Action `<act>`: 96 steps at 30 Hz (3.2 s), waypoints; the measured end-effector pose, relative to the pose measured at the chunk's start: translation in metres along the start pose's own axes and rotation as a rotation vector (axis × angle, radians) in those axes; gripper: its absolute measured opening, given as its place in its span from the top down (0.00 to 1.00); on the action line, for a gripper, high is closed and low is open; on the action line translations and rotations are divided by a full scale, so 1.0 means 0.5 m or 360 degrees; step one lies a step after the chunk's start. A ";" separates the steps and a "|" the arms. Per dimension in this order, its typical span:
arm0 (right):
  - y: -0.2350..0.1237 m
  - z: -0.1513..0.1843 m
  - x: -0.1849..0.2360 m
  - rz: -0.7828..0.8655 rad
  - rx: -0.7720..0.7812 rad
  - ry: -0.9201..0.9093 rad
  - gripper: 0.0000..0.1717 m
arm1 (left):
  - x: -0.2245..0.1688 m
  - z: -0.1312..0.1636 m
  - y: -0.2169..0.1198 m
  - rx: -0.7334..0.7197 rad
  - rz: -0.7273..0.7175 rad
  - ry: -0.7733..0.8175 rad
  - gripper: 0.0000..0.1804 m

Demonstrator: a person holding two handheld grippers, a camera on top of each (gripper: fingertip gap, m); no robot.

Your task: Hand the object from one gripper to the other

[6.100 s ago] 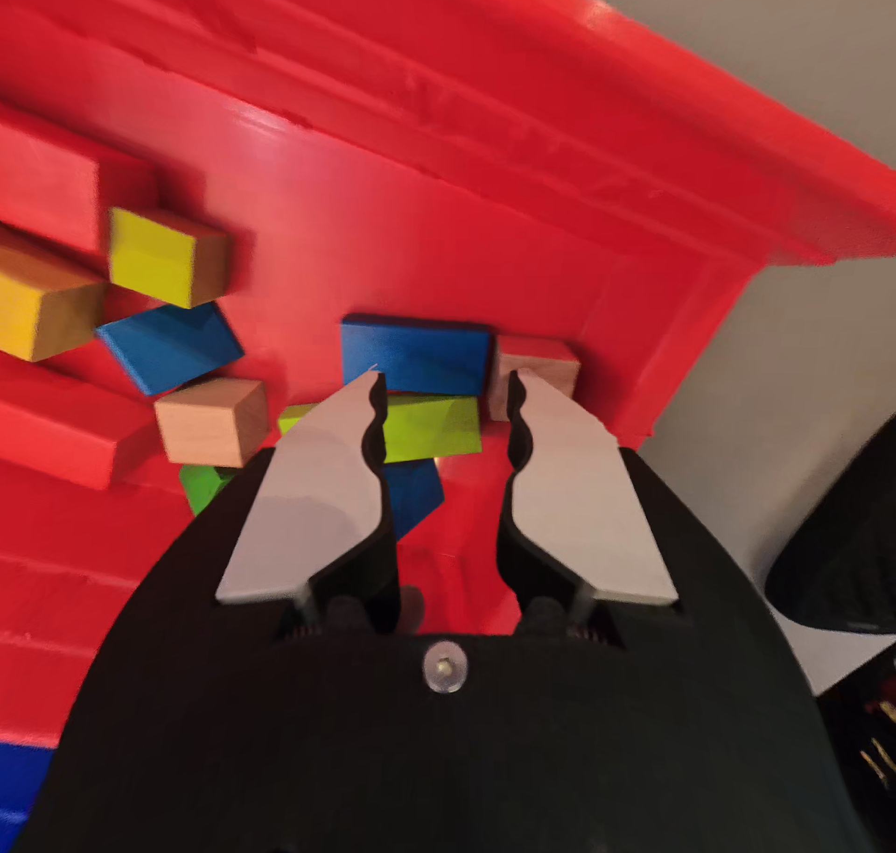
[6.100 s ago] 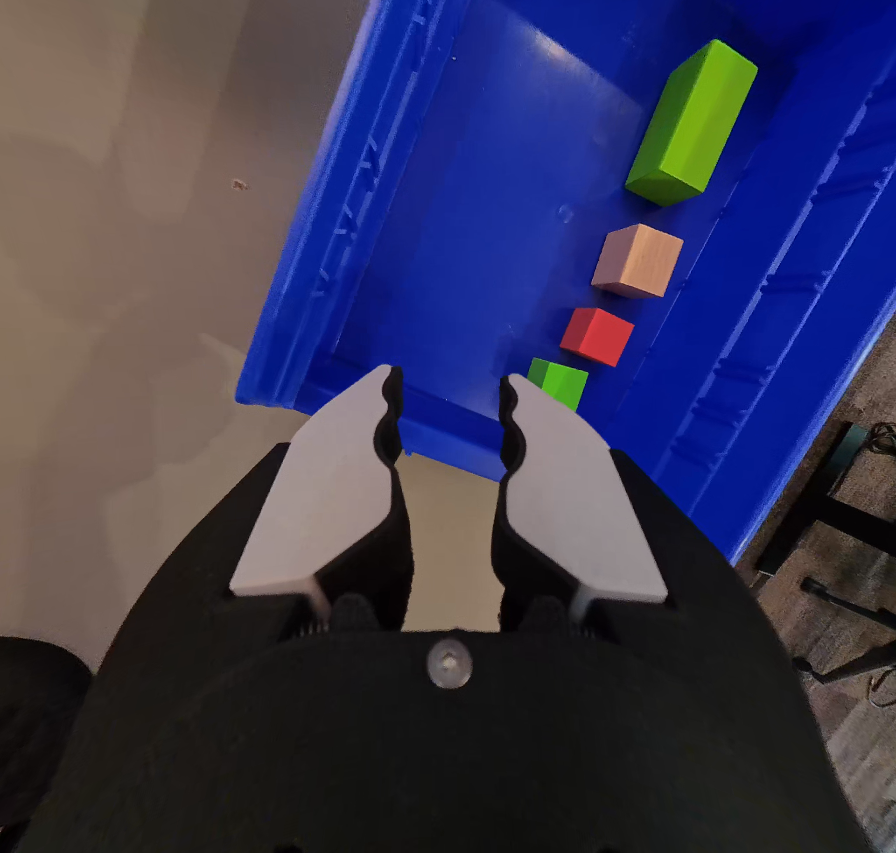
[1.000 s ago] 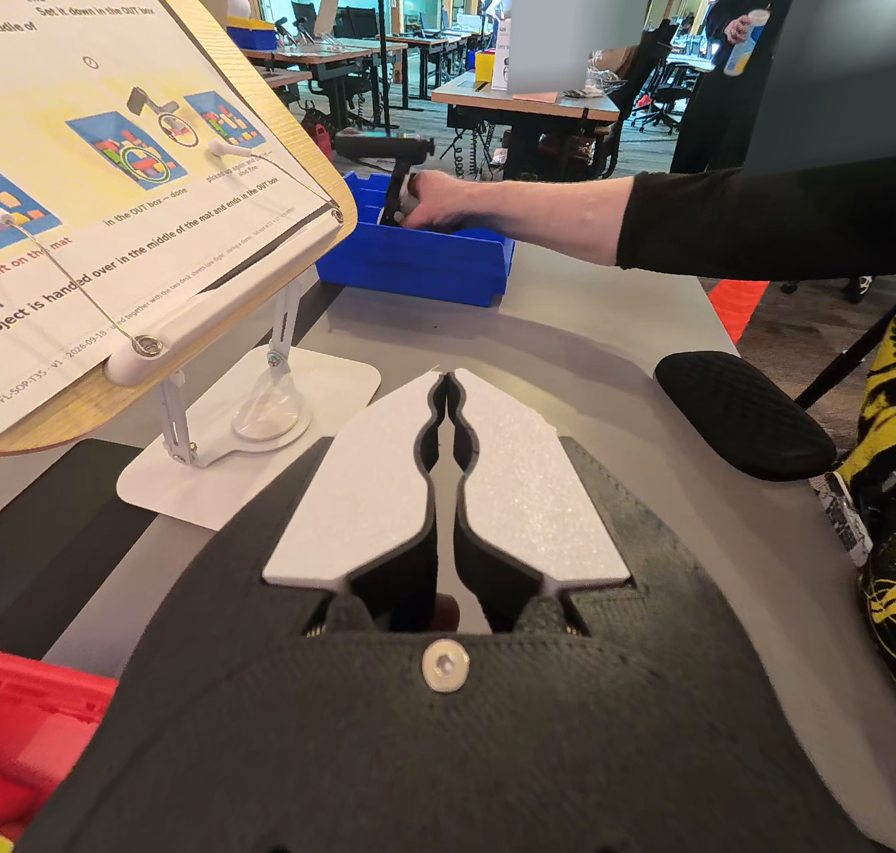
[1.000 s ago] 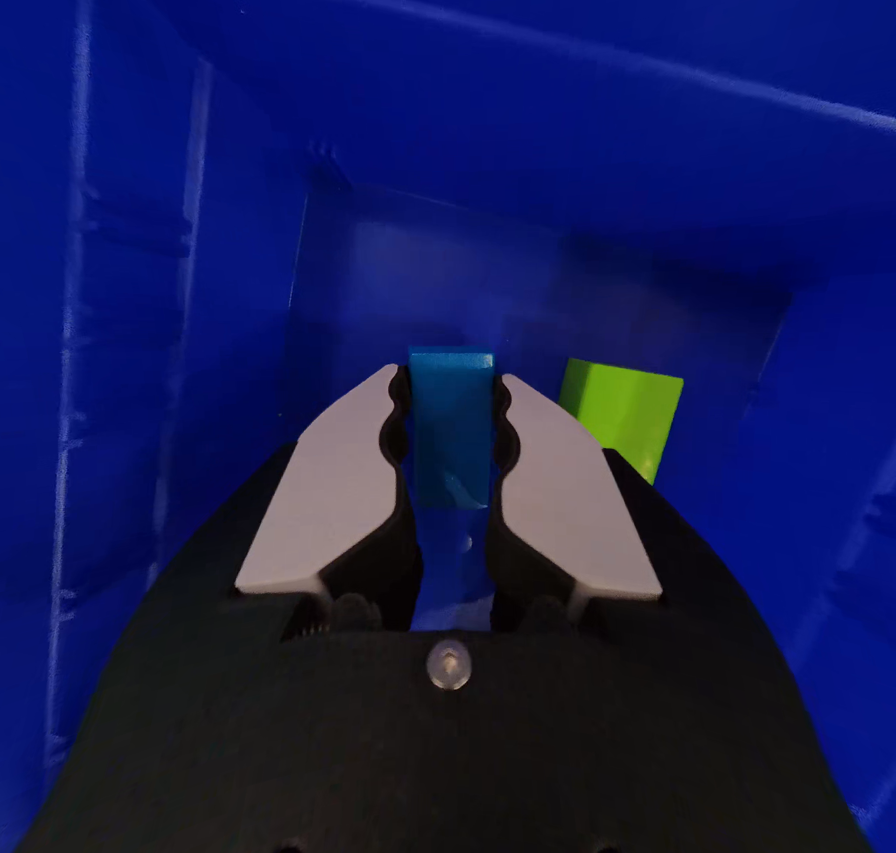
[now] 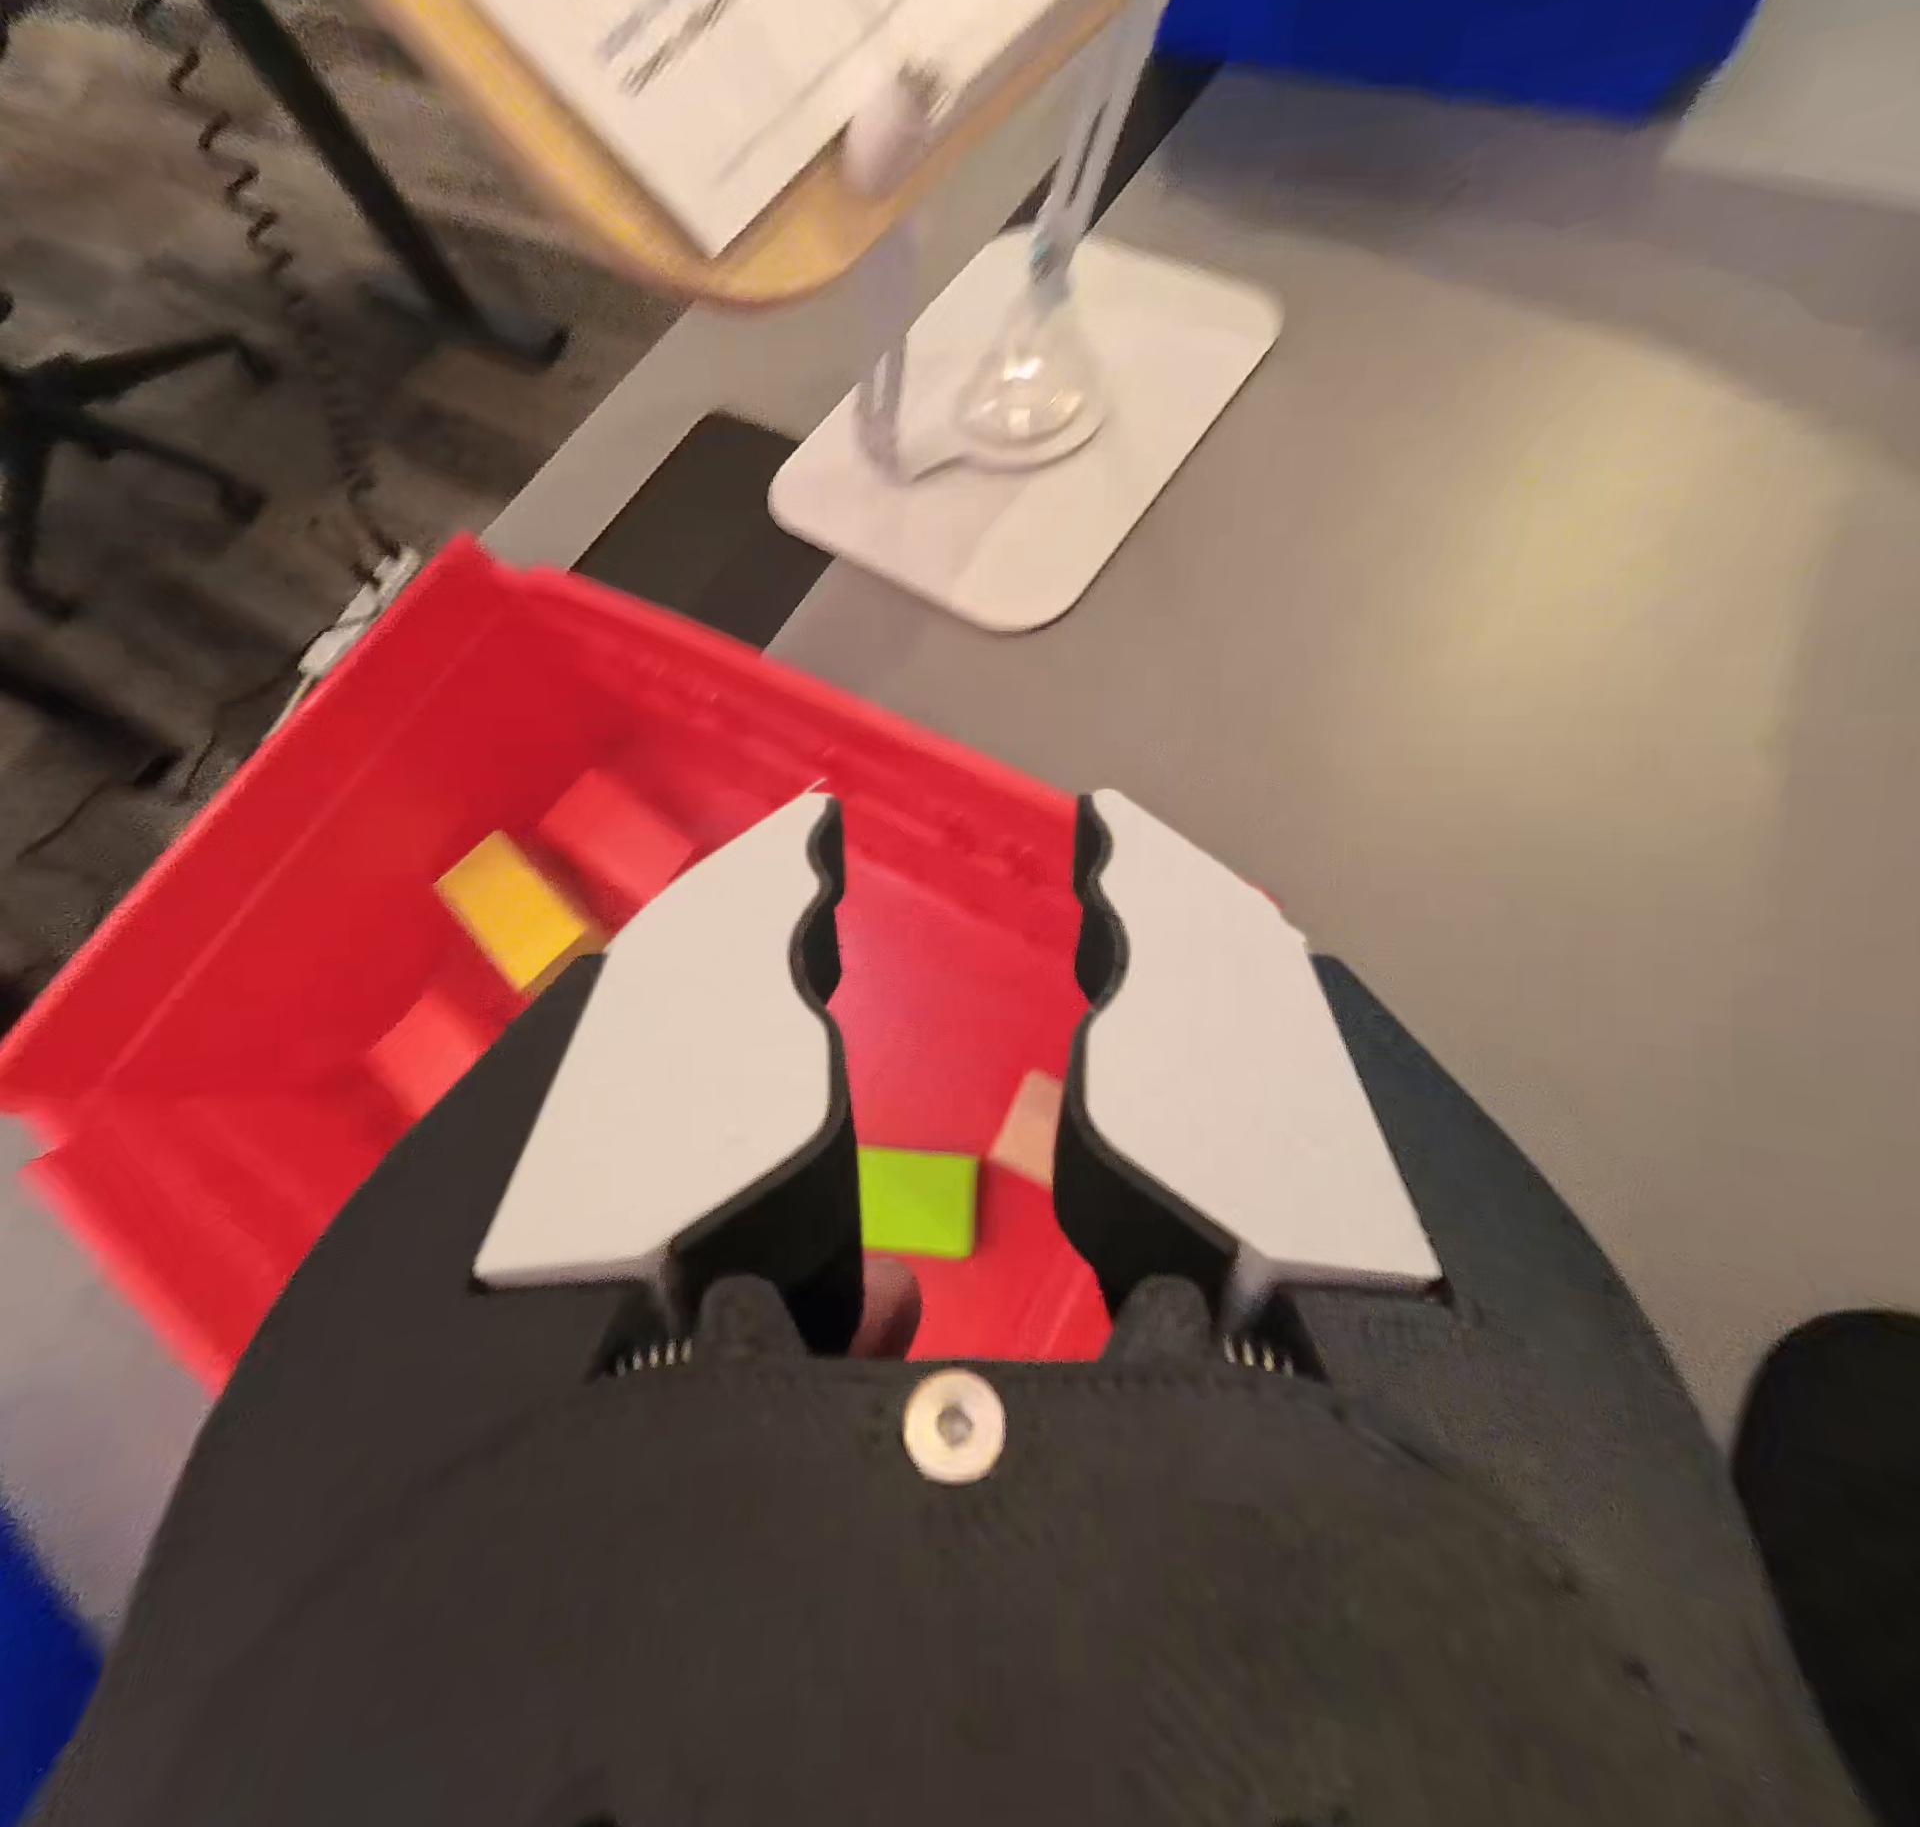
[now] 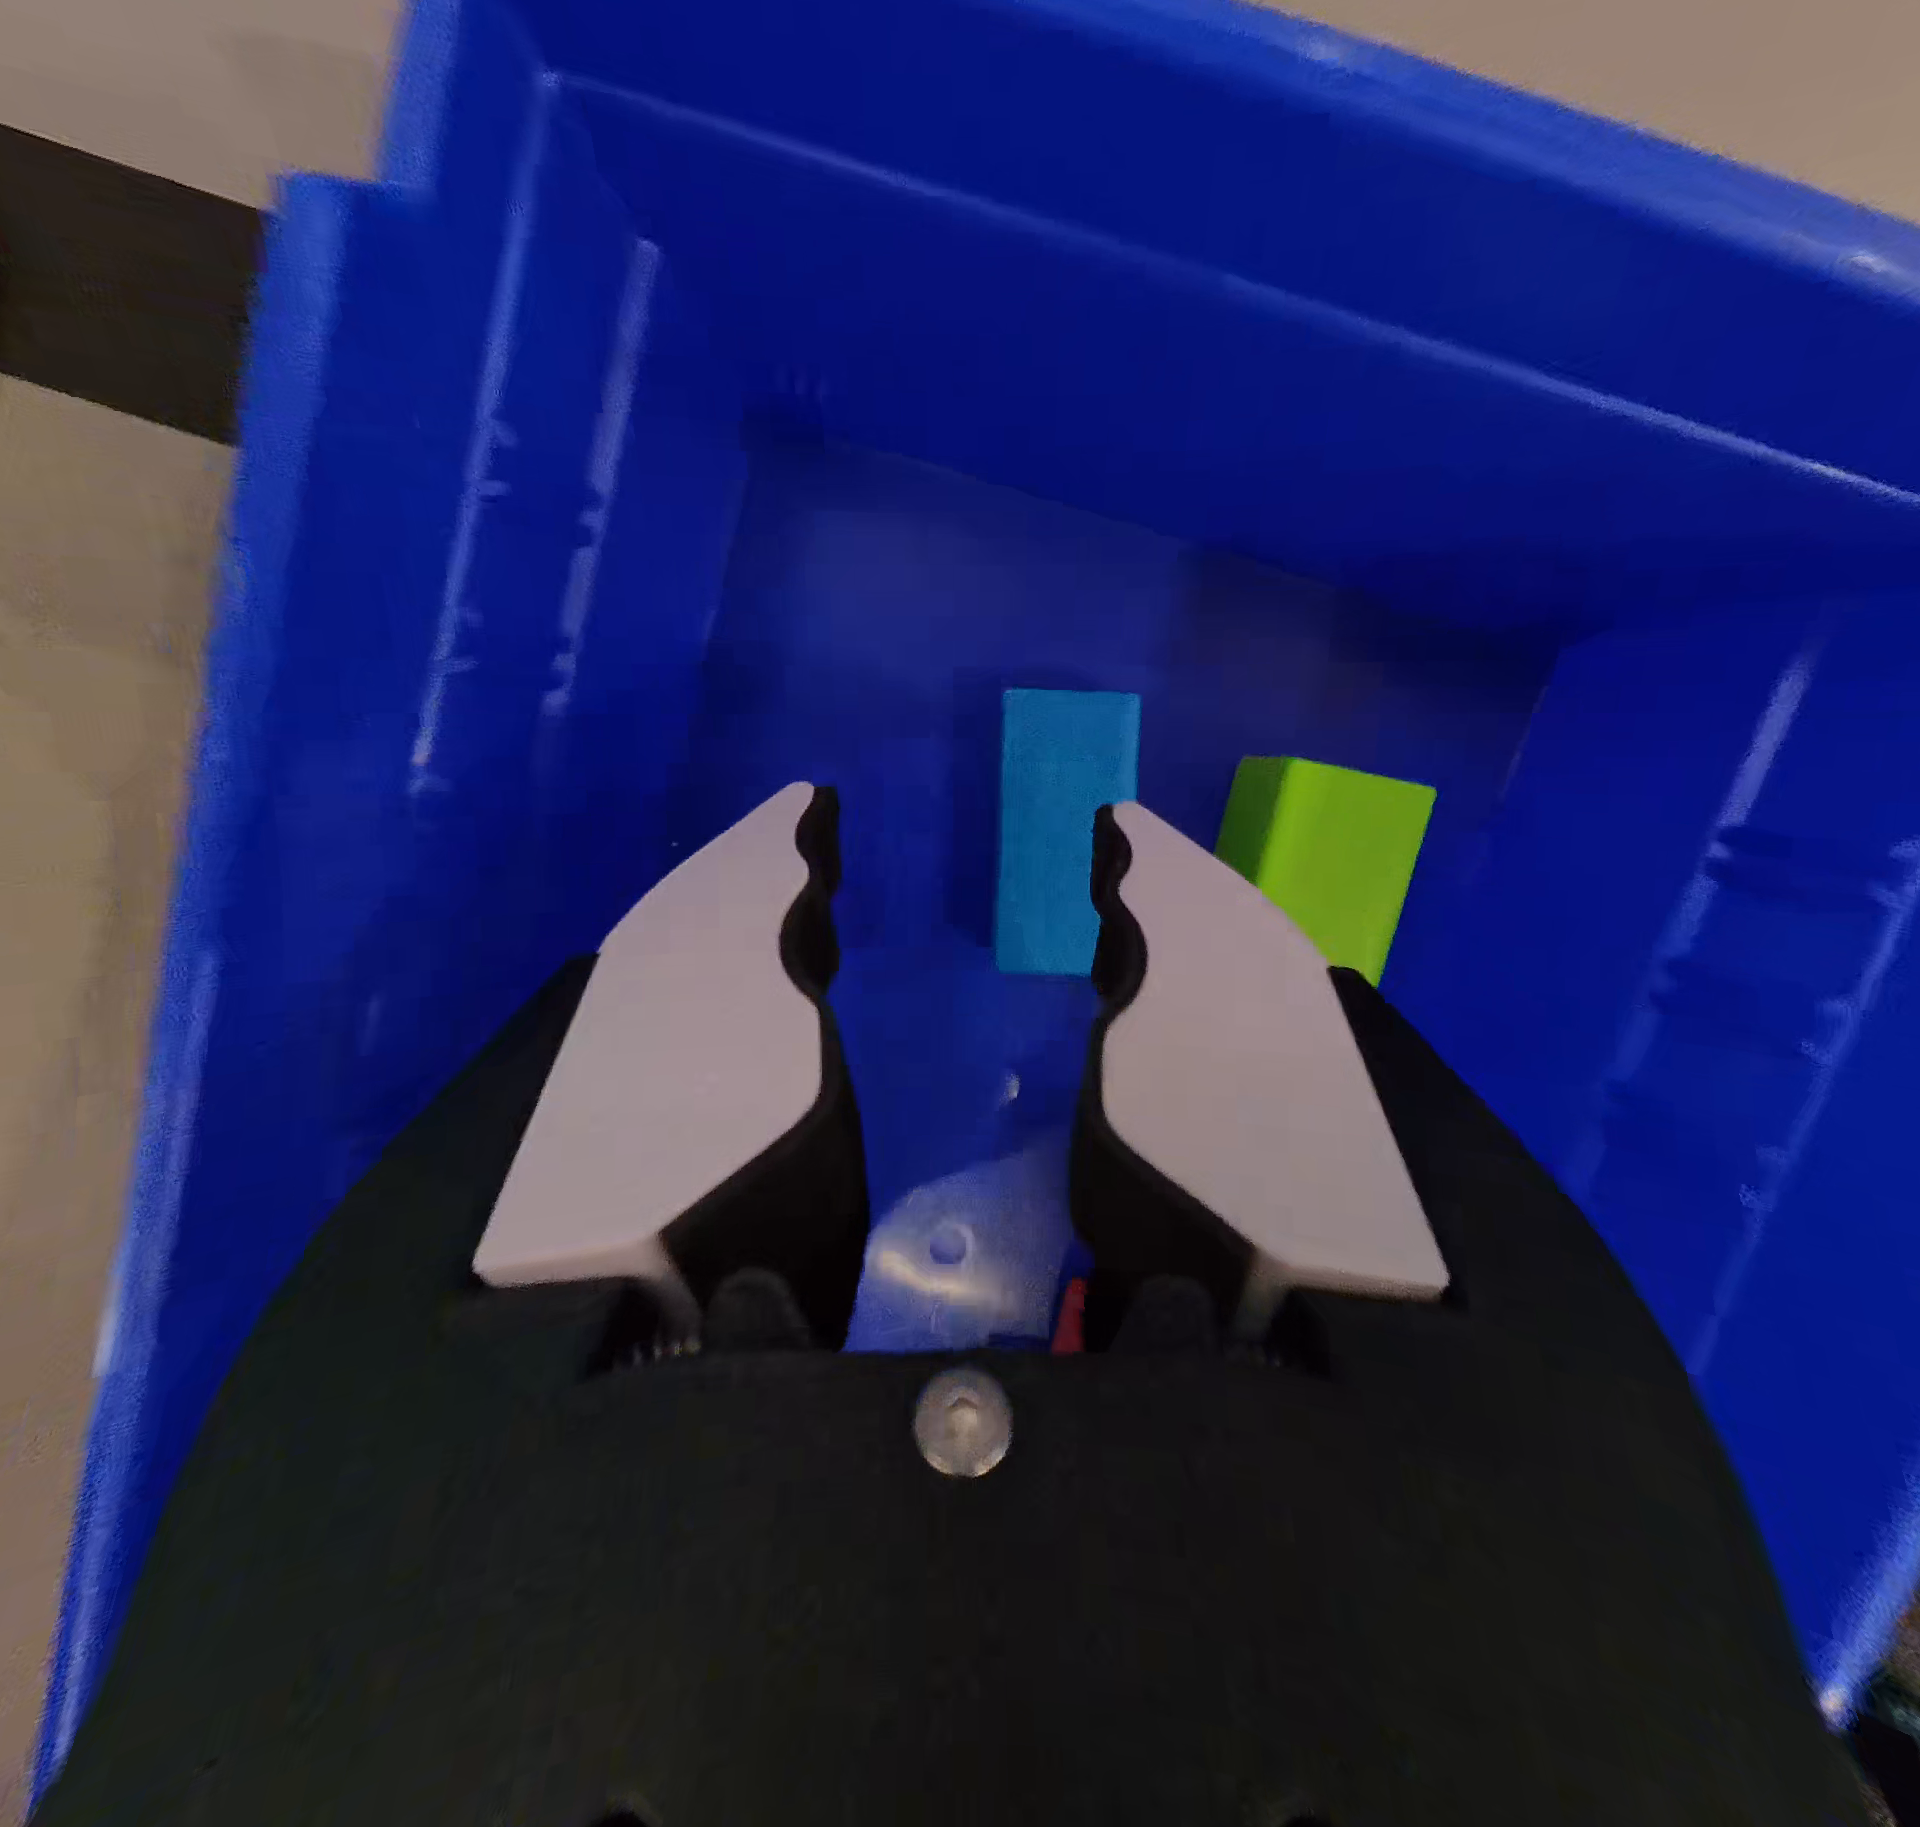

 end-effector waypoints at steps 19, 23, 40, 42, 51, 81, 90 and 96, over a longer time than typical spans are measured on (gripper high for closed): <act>-0.112 0.067 0.128 -0.0054 -0.0234 -0.0270 0.76 | 0.150 0.147 0.266 0.1024 0.0033 0.0537 0.70; -0.112 0.068 0.132 -0.0030 -0.0243 -0.0295 0.77 | 0.134 0.144 0.246 0.1065 0.0023 0.0583 0.76; -0.129 0.067 0.147 -0.0007 -0.0257 -0.0361 0.78 | 0.139 0.159 0.255 0.1129 0.0012 0.0530 0.64; -0.129 0.067 0.147 -0.0012 -0.0261 -0.0362 0.78 | 0.136 0.158 0.256 0.1123 0.0102 0.0711 0.65; -0.131 0.069 0.148 0.0010 -0.0256 -0.0374 0.77 | 0.155 0.160 0.267 0.1208 0.0309 0.0966 0.82; -0.385 0.049 1.059 -0.1286 -0.1266 -0.1626 0.69 | -0.219 -0.140 -0.193 -0.0564 0.0011 0.0127 0.84; -0.398 0.049 1.135 -0.1372 -0.1309 -0.1641 0.68 | -0.234 -0.129 -0.247 -0.0777 0.0073 0.0034 0.83; -0.393 0.050 1.153 -0.1503 -0.1317 -0.1578 0.69 | -0.237 -0.121 -0.274 -0.0889 0.0145 0.0003 0.83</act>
Point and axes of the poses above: each gripper's, where its closed fingertips meet, y out along the fingers, z out of its underside, x = y × z across the jaws, the point moved 7 cm from there along -y, back along the fingers, and after that the axes turned 5 degrees about -z, right-handed, at the moved point
